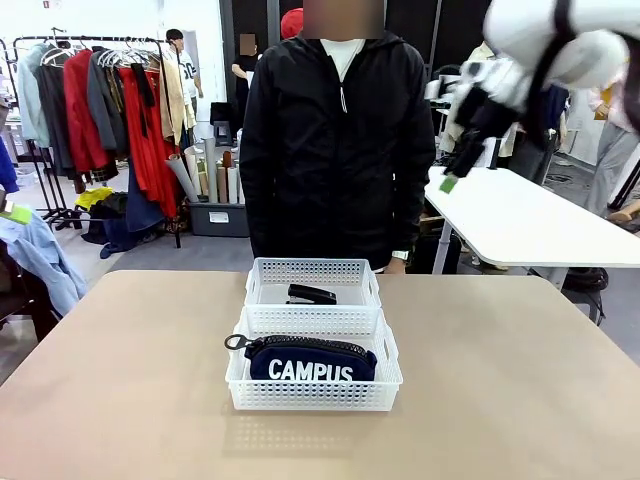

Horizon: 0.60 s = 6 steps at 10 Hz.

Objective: Distribute items into two baskets.
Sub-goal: Place the picked Stapler into the Organizing basket as instructed by the person.

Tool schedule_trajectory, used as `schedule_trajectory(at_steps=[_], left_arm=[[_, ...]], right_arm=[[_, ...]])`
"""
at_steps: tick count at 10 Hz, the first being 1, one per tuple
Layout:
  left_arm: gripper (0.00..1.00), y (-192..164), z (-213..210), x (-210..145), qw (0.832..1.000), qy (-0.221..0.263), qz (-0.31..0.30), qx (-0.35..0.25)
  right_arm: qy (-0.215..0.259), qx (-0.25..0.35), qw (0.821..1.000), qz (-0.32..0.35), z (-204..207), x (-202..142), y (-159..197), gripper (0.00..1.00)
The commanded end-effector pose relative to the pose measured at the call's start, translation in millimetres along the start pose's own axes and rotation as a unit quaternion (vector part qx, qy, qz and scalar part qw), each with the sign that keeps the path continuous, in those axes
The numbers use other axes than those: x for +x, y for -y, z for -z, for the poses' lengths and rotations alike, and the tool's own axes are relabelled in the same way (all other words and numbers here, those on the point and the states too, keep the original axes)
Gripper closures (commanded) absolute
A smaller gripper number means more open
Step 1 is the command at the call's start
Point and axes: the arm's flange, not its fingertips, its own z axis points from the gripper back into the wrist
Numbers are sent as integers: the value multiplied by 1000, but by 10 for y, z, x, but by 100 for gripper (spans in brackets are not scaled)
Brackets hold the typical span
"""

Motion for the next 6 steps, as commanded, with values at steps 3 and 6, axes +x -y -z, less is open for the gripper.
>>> schedule_trajectory(at_steps=[3,6], left_arm=[[0,19,4,2,1000,2,-3,-4],[0,19,4,2,1000,2,-3,-4]], right_arm=[[31,24,993,111,-255,-1195,-363,0],[108,25,981,158,-295,-1804,-725,0]])
